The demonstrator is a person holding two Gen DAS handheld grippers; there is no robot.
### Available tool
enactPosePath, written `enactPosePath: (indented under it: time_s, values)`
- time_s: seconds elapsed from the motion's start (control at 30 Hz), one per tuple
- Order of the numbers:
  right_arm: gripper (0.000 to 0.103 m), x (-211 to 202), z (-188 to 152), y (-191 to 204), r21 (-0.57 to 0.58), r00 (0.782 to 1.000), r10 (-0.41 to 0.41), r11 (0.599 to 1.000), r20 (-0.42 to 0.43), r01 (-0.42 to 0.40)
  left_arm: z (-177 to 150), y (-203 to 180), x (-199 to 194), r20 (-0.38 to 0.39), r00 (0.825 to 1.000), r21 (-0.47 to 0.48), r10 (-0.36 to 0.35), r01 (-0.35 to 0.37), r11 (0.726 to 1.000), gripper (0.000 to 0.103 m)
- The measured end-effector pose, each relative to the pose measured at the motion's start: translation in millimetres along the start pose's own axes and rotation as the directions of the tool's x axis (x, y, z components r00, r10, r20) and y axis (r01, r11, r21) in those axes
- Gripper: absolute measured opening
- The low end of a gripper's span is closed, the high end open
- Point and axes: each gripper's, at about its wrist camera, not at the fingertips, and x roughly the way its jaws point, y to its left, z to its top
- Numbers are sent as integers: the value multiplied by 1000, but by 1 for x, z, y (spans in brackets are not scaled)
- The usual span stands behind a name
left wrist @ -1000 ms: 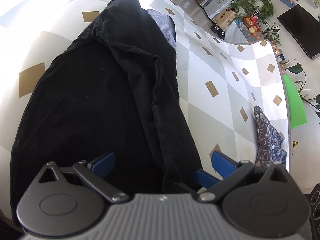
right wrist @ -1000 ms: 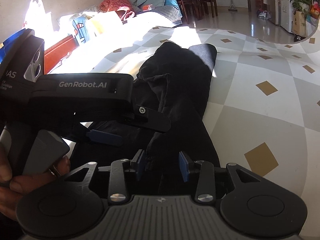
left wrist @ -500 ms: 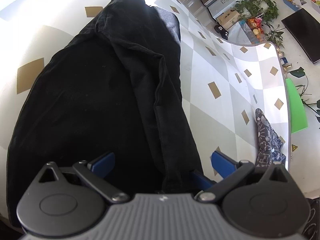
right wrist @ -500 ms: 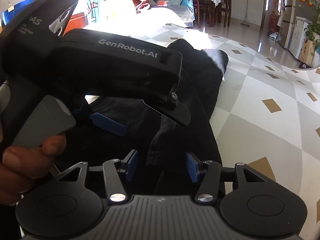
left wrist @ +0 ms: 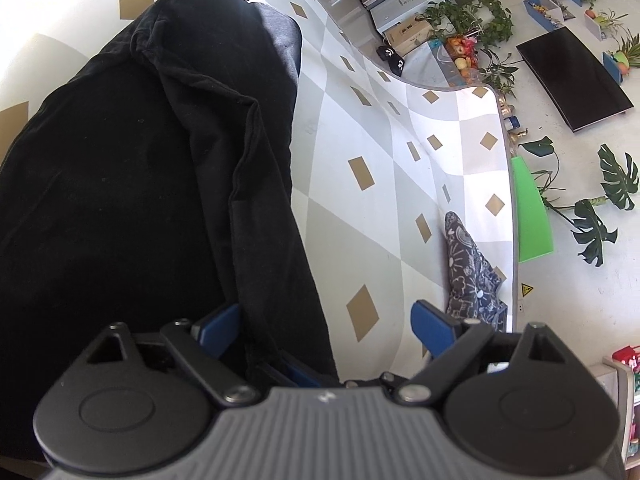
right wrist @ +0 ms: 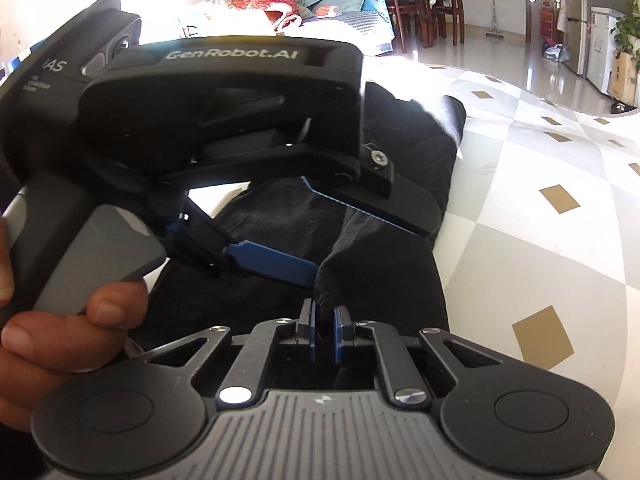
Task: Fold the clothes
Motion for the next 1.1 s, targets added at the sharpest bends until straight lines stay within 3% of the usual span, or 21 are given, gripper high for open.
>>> enactPosePath:
  time_s: [0.27, 0.4, 0.5, 0.67, 0.7, 0.8, 0.9, 0.93, 1.1]
  values:
    - [9, -4, 1, -2, 25, 995, 95, 995, 23, -96, 0, 10, 6, -9, 1000, -55, 15, -16, 998, 87]
    - [9, -6, 3, -5, 60, 985, 166, 984, 39, -168, 0, 14, 10, -22, 1000, -83, -10, 8, 997, 87]
    - [9, -5, 4, -5, 59, 981, 187, 980, 41, -190, -1, 14, 13, -28, 1000, -83, -13, 11, 996, 72]
    - [11, -5, 5, -7, 54, 982, 186, 981, 34, -187, -2, 20, 15, -36, 999, -92, 29, -32, 995, 23]
    - [11, -5, 6, -8, 54, 982, 186, 981, 37, -188, -2, 20, 14, -34, 999, -89, 40, -43, 995, 19]
    - [14, -7, 7, -6, 47, 982, 188, 981, 35, -189, -3, 21, 14, -26, 997, -81, 74, -76, 994, 9]
    - [32, -8, 8, 2, 20, 983, 180, 983, 18, -180, -4, 22, 13, -19, 994, -73, 108, -110, 991, 7]
    - [38, -7, 9, 8, -2, 986, 168, 986, 4, -168, -5, 23, 12, -16, 993, -71, 120, -121, 990, 7]
    - [44, -20, 4, 14, -89, 998, 48, 995, -47, -52, -7, 26, 12, -13, 986, -62, 166, -167, 984, 7]
